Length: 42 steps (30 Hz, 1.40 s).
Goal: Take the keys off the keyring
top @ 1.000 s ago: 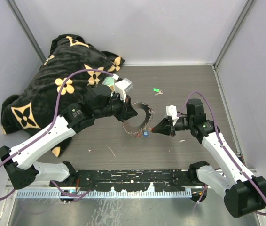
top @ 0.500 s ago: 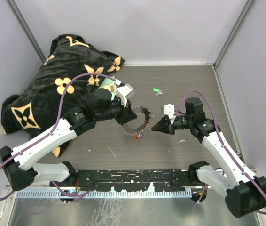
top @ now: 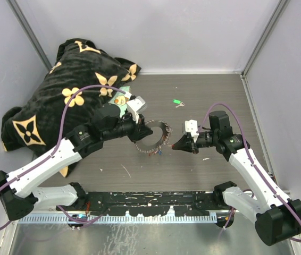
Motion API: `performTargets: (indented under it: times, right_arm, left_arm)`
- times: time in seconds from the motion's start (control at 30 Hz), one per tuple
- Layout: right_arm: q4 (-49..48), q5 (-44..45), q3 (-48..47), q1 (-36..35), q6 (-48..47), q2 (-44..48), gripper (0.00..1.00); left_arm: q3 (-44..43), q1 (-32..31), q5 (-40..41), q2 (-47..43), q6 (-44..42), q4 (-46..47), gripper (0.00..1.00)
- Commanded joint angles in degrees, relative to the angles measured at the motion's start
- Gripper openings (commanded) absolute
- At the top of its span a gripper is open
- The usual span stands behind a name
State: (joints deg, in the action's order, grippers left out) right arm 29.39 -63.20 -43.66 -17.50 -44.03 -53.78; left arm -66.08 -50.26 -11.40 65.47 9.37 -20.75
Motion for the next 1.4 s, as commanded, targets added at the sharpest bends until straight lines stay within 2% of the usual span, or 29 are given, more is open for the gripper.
performTargets:
  times: [0.0, 0.33, 0.63, 0.9, 1.37]
  right_arm:
    - [2.38, -3.39, -1.72, 0.15, -5.61, 0.08, 0.01]
    - [2.56, -3.15, -0.9, 0.18, -7.58, 0.09, 0.01]
    - [4.37, 2.57, -0.86, -0.64, -11.22, -0.67, 0.01]
    - [5.17, 3.28, -0.94, -1.07, -12.67, -1.23, 0.01]
    - [5.86, 10.62, -2.33, -1.03, -12.73, -2.19, 0.01]
  left_arm:
    - [1.15, -0.15, 2.24, -4.15, 1.07, 7.96, 0.0]
    - [8.04, -0.1, 5.46, -5.8, 8.34, 16.25, 0.0]
    - [16.09, -0.12, 8.28, -7.58, 13.08, 26.13, 0.0]
    - [19.73, -0.2, 10.74, -9.47, 15.32, 31.24, 0.0]
    - [26.99, -0.46, 13.25, -9.8, 17.48, 42.48, 0.0]
